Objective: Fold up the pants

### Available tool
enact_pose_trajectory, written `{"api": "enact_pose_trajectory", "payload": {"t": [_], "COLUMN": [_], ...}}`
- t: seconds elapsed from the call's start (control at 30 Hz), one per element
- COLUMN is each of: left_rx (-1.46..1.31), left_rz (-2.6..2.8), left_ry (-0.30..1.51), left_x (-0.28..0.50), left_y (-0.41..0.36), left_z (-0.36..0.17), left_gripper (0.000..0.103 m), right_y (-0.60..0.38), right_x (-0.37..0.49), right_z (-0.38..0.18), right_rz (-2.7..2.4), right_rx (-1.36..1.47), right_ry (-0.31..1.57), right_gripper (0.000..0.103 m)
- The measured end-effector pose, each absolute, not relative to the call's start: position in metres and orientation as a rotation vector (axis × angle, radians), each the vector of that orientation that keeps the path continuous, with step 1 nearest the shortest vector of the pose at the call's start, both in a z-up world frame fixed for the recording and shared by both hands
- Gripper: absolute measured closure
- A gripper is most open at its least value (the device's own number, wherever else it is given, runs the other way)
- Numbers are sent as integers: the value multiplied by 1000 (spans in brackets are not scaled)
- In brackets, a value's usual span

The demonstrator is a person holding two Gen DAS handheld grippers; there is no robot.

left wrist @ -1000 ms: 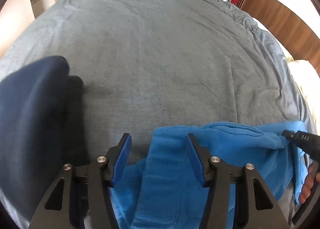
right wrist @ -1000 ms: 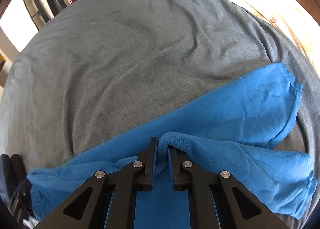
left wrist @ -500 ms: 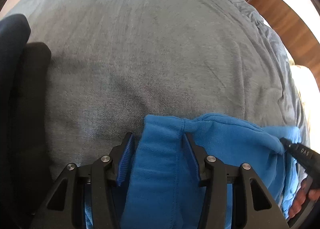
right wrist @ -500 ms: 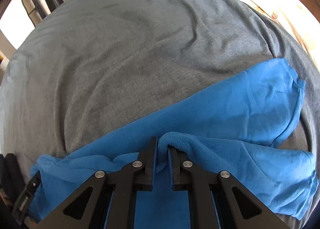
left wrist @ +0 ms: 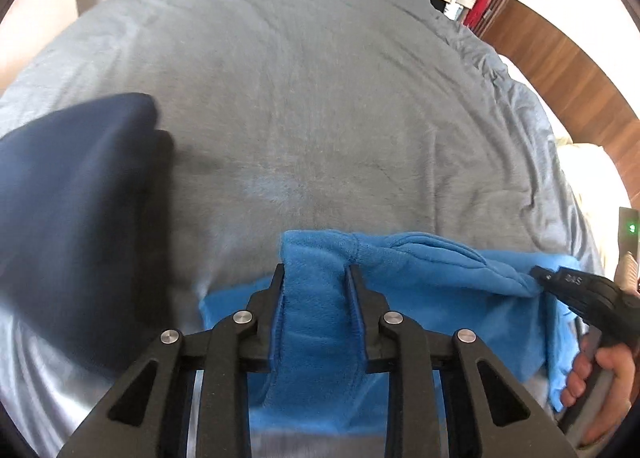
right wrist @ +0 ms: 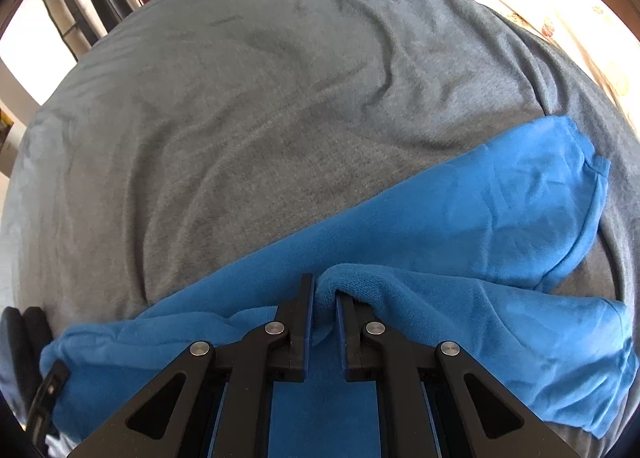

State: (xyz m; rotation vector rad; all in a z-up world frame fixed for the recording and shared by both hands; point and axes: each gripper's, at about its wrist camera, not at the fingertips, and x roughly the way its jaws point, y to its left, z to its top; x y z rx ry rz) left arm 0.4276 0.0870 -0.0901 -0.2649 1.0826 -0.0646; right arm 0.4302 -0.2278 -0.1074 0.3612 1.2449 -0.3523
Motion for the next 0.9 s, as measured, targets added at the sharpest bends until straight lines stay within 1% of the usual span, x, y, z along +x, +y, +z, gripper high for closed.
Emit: {"api": "enact_pose_trajectory", "payload": {"t": [0.13, 0.27, 0.43, 0.63, 0.8, 0.83, 0.9], "left_rx": [-299, -282, -245, -204, -167, -156, -140], "left_rz": [-29, 31, 63, 72, 70, 64, 49], "left_ry": [1097, 1135, 1146, 1167, 1153, 1144, 1110], "left_x": [408, 408, 429, 446, 447, 446, 442], "left_y": [93, 95, 97, 98, 94, 93, 89], "left_z": [-69, -81, -107, -132, -128, -123, -111], "left_gripper": [77, 77, 77, 75, 66, 64, 51], "right_y": [-227, -220, -213, -207, -202, -202, -200], "right_x": [426, 432, 460, 474, 475, 474, 473], "right_z": [-89, -79, -97, -121, -127, -126, -123], "right_rz": [-341, -326, -304, -301, -268, -262, -239], "right_rx": [374, 362, 365, 345, 298, 294, 284], "right_ry": [1213, 1181, 1208, 1261, 1296, 1294, 1287], "right_gripper": [93, 93, 93, 93, 89, 86, 78]}}
